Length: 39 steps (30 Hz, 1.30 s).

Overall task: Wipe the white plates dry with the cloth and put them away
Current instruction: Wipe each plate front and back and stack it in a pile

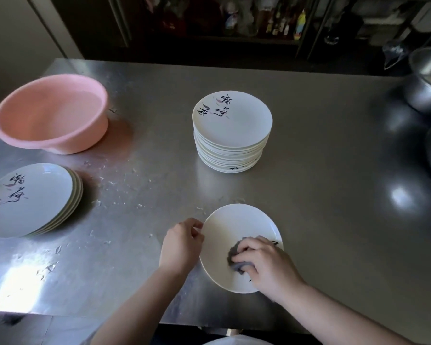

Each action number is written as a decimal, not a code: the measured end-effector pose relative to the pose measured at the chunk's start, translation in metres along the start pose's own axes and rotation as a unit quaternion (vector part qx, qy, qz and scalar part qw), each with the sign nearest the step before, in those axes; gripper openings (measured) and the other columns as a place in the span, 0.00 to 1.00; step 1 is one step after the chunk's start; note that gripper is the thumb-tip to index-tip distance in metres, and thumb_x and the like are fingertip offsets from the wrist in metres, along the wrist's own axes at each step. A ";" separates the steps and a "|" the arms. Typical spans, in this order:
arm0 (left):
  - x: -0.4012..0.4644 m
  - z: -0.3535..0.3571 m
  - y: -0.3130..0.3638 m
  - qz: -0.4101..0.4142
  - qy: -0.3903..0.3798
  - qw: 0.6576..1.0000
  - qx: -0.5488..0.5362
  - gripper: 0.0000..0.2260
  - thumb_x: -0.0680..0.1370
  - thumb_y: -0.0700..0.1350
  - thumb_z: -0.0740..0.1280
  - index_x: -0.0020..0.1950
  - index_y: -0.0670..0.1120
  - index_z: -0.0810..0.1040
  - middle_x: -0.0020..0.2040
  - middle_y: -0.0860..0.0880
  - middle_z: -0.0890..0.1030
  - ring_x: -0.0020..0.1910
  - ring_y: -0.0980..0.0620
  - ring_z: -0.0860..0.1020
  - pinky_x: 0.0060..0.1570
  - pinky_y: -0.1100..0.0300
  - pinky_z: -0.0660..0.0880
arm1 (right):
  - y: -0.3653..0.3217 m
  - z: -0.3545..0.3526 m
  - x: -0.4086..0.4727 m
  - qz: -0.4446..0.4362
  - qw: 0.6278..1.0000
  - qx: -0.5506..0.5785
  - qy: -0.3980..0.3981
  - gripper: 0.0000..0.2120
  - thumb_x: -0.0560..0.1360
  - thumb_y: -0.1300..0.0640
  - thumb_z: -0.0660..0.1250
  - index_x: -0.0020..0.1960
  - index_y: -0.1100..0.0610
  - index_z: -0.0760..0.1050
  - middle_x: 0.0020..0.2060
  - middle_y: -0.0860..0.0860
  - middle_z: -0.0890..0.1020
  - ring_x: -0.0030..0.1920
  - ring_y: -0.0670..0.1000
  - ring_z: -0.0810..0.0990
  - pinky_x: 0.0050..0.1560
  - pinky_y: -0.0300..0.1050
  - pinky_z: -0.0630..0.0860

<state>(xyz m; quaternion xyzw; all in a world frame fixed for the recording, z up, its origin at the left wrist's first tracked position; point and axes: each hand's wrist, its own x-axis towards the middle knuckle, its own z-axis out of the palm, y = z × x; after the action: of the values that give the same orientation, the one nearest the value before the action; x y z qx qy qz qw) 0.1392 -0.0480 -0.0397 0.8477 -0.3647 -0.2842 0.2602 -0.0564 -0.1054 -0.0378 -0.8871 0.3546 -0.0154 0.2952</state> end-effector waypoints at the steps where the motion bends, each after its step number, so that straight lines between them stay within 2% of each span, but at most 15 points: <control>1: 0.001 -0.001 0.000 0.001 -0.008 1.000 0.002 0.09 0.73 0.38 0.69 0.47 0.51 0.82 0.33 0.58 0.78 0.37 0.51 0.78 0.37 0.60 0.74 | 0.005 -0.005 -0.001 0.022 1.000 -0.003 0.009 0.14 0.73 0.59 0.65 0.52 0.43 0.82 0.51 0.37 0.78 0.55 0.43 0.72 0.49 0.43 0.74; 5: 0.007 -0.016 -0.001 -0.010 -0.074 0.996 0.038 0.08 0.69 0.37 0.69 0.44 0.49 0.78 0.36 0.54 0.81 0.37 0.49 0.81 0.40 0.55 0.80 | 0.004 -0.017 0.017 0.047 0.999 0.000 0.028 0.12 0.74 0.61 0.66 0.51 0.47 0.83 0.52 0.39 0.80 0.57 0.45 0.74 0.53 0.42 0.73; 7: 0.010 -0.026 -0.002 -0.024 -0.127 0.990 0.048 0.08 0.66 0.38 0.71 0.40 0.48 0.77 0.34 0.52 0.83 0.37 0.48 0.83 0.41 0.52 0.81 | 0.003 -0.022 0.030 0.064 0.991 0.041 0.111 0.11 0.72 0.63 0.69 0.51 0.51 0.84 0.50 0.43 0.82 0.55 0.49 0.77 0.53 0.41 0.72; 9: 0.015 -0.033 -0.002 -0.021 -0.148 0.985 0.080 0.08 0.65 0.43 0.75 0.39 0.49 0.76 0.34 0.53 0.83 0.37 0.50 0.82 0.42 0.54 0.80 | 0.002 -0.024 0.045 0.058 0.982 0.060 0.168 0.11 0.70 0.65 0.71 0.49 0.53 0.84 0.48 0.46 0.83 0.52 0.52 0.78 0.51 0.42 0.73; 11: 0.023 -0.034 0.004 0.001 -0.104 0.991 0.086 0.08 0.68 0.49 0.76 0.42 0.51 0.78 0.37 0.56 0.81 0.39 0.51 0.81 0.42 0.59 0.77 | -0.006 -0.020 0.057 0.045 0.986 0.057 0.153 0.11 0.71 0.64 0.71 0.51 0.54 0.84 0.50 0.47 0.82 0.54 0.52 0.77 0.53 0.46 0.75; 14: 0.036 -0.022 0.021 0.035 -0.047 0.997 0.057 0.07 0.74 0.48 0.71 0.51 0.52 0.82 0.41 0.55 0.81 0.46 0.50 0.80 0.42 0.62 0.70 | -0.013 -0.008 0.068 0.028 0.991 0.013 0.127 0.11 0.73 0.61 0.69 0.54 0.52 0.83 0.52 0.45 0.81 0.57 0.50 0.76 0.53 0.43 0.74; 17: 0.044 -0.010 0.027 0.034 -0.080 0.995 0.054 0.05 0.74 0.43 0.71 0.49 0.49 0.83 0.45 0.50 0.84 0.48 0.47 0.80 0.42 0.60 0.72 | -0.014 -0.001 0.071 0.036 0.988 -0.007 0.147 0.10 0.74 0.59 0.68 0.52 0.50 0.83 0.50 0.43 0.81 0.55 0.49 0.76 0.47 0.40 0.72; 21: 0.045 -0.015 0.018 -0.010 -0.112 0.992 0.058 0.04 0.69 0.38 0.72 0.41 0.46 0.81 0.41 0.47 0.84 0.43 0.46 0.81 0.41 0.59 0.75 | -0.003 -0.005 0.069 0.079 0.987 -0.037 0.131 0.12 0.72 0.62 0.69 0.52 0.50 0.83 0.50 0.43 0.79 0.55 0.47 0.74 0.41 0.36 0.67; 24: 0.029 -0.019 0.006 -0.017 -0.192 0.977 0.094 0.04 0.67 0.40 0.72 0.40 0.44 0.79 0.32 0.50 0.84 0.36 0.52 0.83 0.41 0.59 0.79 | 0.007 -0.008 0.062 0.095 0.987 -0.052 0.117 0.16 0.68 0.67 0.70 0.51 0.52 0.83 0.48 0.44 0.79 0.54 0.50 0.74 0.42 0.41 0.73; 26: 0.020 -0.019 0.003 0.007 -0.239 0.962 0.135 0.05 0.66 0.45 0.73 0.38 0.46 0.78 0.28 0.54 0.83 0.32 0.57 0.81 0.39 0.60 0.78 | 0.005 -0.007 0.060 0.080 0.989 -0.044 0.120 0.14 0.70 0.67 0.67 0.49 0.53 0.83 0.48 0.45 0.79 0.53 0.50 0.74 0.43 0.41 0.73; 28: 0.023 -0.017 0.008 0.033 -0.200 0.968 0.151 0.08 0.66 0.50 0.74 0.35 0.50 0.77 0.30 0.55 0.81 0.35 0.54 0.80 0.37 0.61 0.76 | 0.000 -0.004 0.060 0.060 0.988 -0.035 0.140 0.11 0.71 0.65 0.68 0.49 0.53 0.84 0.48 0.46 0.81 0.52 0.50 0.76 0.44 0.34 0.68; 29: 0.028 -0.015 0.014 0.042 -0.163 0.976 0.137 0.07 0.68 0.51 0.74 0.36 0.51 0.77 0.33 0.56 0.80 0.37 0.53 0.79 0.36 0.61 0.74 | -0.004 -0.003 0.060 0.050 0.987 -0.029 0.146 0.10 0.72 0.63 0.69 0.50 0.53 0.84 0.48 0.46 0.81 0.52 0.51 0.77 0.45 0.34 0.68; 31: 0.038 -0.010 0.027 0.053 -0.115 0.987 0.103 0.04 0.72 0.50 0.72 0.42 0.52 0.80 0.38 0.55 0.80 0.42 0.51 0.78 0.38 0.62 0.70 | -0.009 -0.003 0.062 0.041 0.990 -0.015 0.131 0.10 0.74 0.58 0.68 0.53 0.51 0.83 0.52 0.45 0.81 0.56 0.50 0.76 0.51 0.41 0.73; 35: 0.045 -0.005 0.033 0.027 -0.118 0.989 0.085 0.04 0.73 0.45 0.72 0.42 0.47 0.79 0.42 0.47 0.82 0.45 0.46 0.80 0.38 0.60 0.70 | -0.005 -0.004 0.061 0.040 0.994 -0.018 0.103 0.10 0.76 0.51 0.66 0.55 0.49 0.82 0.54 0.43 0.79 0.58 0.48 0.74 0.53 0.46 0.74; 39: 0.034 -0.014 0.015 -0.017 -0.157 0.984 0.080 0.04 0.70 0.39 0.69 0.39 0.38 0.78 0.35 0.41 0.84 0.36 0.44 0.83 0.38 0.54 0.80 | 0.007 -0.007 0.057 0.099 0.985 -0.043 0.137 0.08 0.75 0.53 0.68 0.51 0.49 0.83 0.51 0.42 0.78 0.57 0.46 0.73 0.43 0.41 0.74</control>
<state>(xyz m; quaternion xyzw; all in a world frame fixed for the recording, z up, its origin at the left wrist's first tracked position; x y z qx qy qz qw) 0.1610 -0.0803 -0.0301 0.8169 -0.4075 -0.3881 0.1264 -0.0191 -0.1491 -0.0462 -0.8491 0.4779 -0.0926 0.2050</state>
